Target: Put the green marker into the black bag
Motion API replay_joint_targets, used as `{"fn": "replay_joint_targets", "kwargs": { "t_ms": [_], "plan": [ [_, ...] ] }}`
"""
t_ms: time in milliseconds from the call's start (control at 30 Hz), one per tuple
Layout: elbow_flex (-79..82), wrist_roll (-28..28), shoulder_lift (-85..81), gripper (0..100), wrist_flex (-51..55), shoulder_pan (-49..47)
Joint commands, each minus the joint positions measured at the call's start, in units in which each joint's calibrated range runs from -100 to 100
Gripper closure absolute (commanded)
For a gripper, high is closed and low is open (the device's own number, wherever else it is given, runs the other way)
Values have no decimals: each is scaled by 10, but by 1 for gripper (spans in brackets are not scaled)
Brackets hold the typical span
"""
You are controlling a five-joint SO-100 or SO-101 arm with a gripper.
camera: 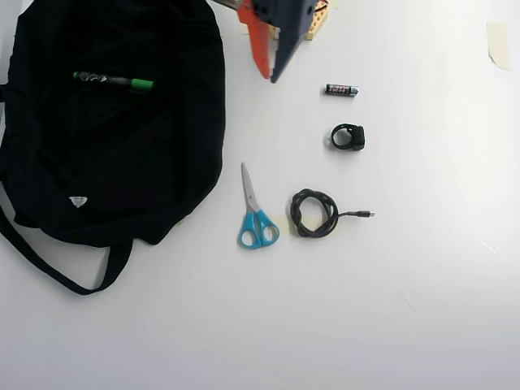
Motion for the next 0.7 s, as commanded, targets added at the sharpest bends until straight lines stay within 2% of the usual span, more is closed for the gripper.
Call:
{"fn": "replay_joint_targets", "kwargs": {
  "t_ms": [0,167,233,300,367,533,667],
  "plan": [
    [202,1,-162,98,-120,-26],
    [406,11,-308,98,-211,-56],
    [448,32,-341,98,-222,-63],
    [509,85,-395,98,-226,-69],
    [563,110,-446,98,-222,-66],
    [687,109,-568,98,-216,-70],
    [756,108,-633,98,-164,-71]
  ]
}}
